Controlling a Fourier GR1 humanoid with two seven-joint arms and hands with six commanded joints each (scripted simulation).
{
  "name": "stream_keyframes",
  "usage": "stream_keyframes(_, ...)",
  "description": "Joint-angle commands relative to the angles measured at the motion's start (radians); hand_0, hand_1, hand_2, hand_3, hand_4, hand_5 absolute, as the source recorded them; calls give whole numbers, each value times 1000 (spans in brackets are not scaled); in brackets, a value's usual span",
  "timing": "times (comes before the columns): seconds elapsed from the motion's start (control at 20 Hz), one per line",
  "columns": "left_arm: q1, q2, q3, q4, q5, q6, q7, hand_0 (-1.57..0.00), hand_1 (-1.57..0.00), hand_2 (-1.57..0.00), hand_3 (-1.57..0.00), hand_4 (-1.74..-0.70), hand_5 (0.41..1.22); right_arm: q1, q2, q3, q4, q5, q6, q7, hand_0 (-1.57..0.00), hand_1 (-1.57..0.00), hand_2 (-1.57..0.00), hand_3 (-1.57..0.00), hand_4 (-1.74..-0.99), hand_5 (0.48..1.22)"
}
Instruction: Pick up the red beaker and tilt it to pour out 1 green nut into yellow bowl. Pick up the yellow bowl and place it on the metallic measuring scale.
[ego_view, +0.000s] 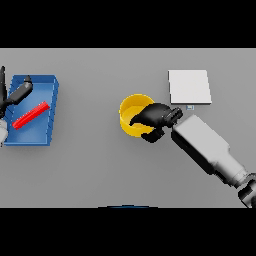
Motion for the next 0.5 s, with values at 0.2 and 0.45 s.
stream_keyframes(0.2, -4, -4, -5, 8, -10, 8, -2, 1, 1, 1, 1, -754, 700, 0, -7, 0, -12, -27, 32, 0, -1201, -1195, -1133, -871, -1594, 1121)
stream_keyframes(0.45, -4, 9, -7, -4, -11, -5, -1, 1, 1, 1, 1, -739, 690, 5, -20, 11, -30, -42, 24, 0, -1450, -1448, -1268, -1320, -1693, 1188)
